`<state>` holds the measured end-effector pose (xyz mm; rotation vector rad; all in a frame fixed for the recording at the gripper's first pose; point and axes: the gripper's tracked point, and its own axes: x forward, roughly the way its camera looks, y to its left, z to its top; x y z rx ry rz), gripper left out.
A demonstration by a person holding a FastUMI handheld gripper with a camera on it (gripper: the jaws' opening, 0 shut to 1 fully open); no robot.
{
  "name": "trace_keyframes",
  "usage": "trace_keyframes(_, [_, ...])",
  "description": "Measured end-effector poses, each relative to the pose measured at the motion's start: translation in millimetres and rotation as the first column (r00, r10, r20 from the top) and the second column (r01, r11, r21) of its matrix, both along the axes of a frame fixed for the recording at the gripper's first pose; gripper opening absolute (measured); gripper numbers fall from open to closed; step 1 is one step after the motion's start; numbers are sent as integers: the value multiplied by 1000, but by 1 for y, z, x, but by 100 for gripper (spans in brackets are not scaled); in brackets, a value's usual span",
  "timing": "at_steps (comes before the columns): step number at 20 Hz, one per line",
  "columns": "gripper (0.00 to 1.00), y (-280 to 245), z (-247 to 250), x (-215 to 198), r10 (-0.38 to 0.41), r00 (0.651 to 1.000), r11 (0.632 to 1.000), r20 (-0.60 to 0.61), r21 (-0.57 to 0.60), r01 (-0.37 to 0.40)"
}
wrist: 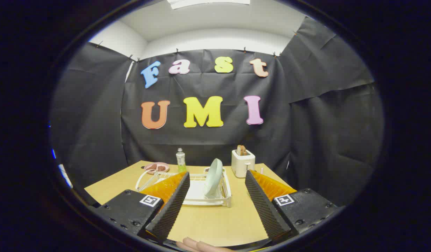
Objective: Take the plate from the dish rack, then take the spoon from the basket and place it into the plate.
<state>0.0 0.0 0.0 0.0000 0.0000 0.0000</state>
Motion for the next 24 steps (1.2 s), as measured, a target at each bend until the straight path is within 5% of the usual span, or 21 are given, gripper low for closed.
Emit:
trace_keyframes(14, [100, -5, 8, 10, -21, 1000, 1000, -11, -6, 21])
trace_keyframes(24, [100, -4, 30, 130, -42, 992, 992, -122, -120, 28])
